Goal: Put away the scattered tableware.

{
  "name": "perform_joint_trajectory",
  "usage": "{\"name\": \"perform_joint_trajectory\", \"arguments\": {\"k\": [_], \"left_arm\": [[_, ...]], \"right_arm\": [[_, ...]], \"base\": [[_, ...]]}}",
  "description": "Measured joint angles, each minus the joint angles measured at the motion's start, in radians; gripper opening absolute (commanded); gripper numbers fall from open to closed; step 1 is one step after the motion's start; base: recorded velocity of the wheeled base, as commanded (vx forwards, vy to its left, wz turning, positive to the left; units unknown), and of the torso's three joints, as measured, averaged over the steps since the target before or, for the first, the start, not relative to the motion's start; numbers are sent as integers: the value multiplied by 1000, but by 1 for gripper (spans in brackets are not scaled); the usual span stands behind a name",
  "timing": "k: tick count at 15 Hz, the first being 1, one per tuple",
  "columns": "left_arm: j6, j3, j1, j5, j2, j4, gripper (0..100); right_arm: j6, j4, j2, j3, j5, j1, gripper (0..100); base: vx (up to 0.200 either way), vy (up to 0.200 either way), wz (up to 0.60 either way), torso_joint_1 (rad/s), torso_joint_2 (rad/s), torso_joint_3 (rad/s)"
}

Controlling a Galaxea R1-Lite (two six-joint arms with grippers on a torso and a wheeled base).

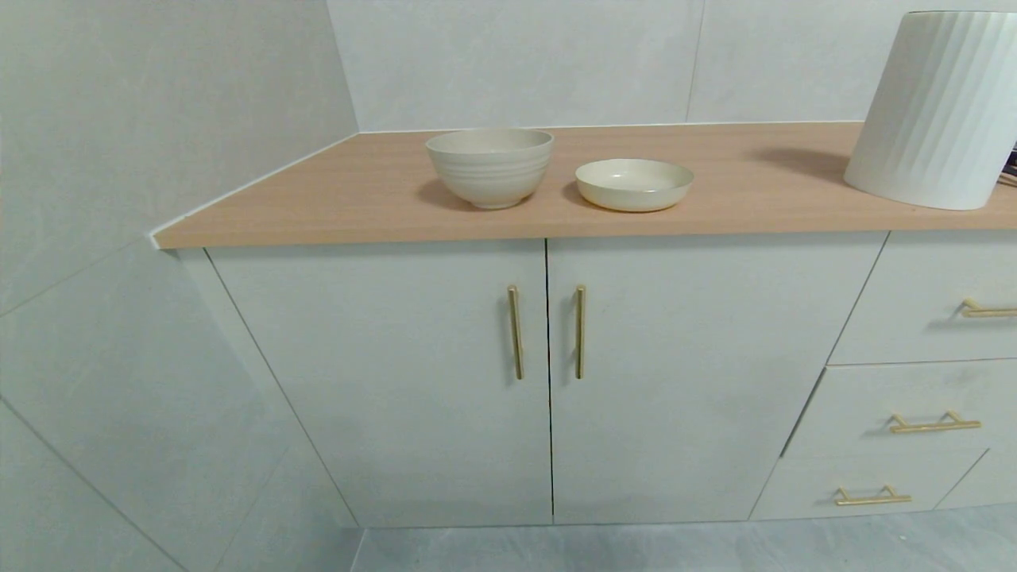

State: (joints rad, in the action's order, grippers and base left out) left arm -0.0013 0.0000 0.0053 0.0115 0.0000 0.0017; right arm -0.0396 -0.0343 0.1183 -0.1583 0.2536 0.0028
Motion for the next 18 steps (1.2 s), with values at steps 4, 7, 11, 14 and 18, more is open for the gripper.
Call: {"name": "perform_joint_trajectory", "arguments": {"k": [4,7,11,14,18], "left_arm": [[0,0,0,0,0,0,100],[1,0,0,0,0,0,100],[1,0,0,0,0,0,100],[5,0,0,0,0,0,100],[2,0,0,0,0,0,100]], "right_arm": [[-2,-10,293,-84,97,35,100],[-14,8,567,-197,117,168,100],[-44,99,911,-359,125,364,100],[-54,124,1159,-532,126,444,100],[-57,260,1436,-719,125,494,100]], "base": [[0,0,0,0,0,0],[0,0,0,0,0,0],[0,0,0,0,0,0],[0,0,0,0,0,0],[0,0,0,0,0,0]]}}
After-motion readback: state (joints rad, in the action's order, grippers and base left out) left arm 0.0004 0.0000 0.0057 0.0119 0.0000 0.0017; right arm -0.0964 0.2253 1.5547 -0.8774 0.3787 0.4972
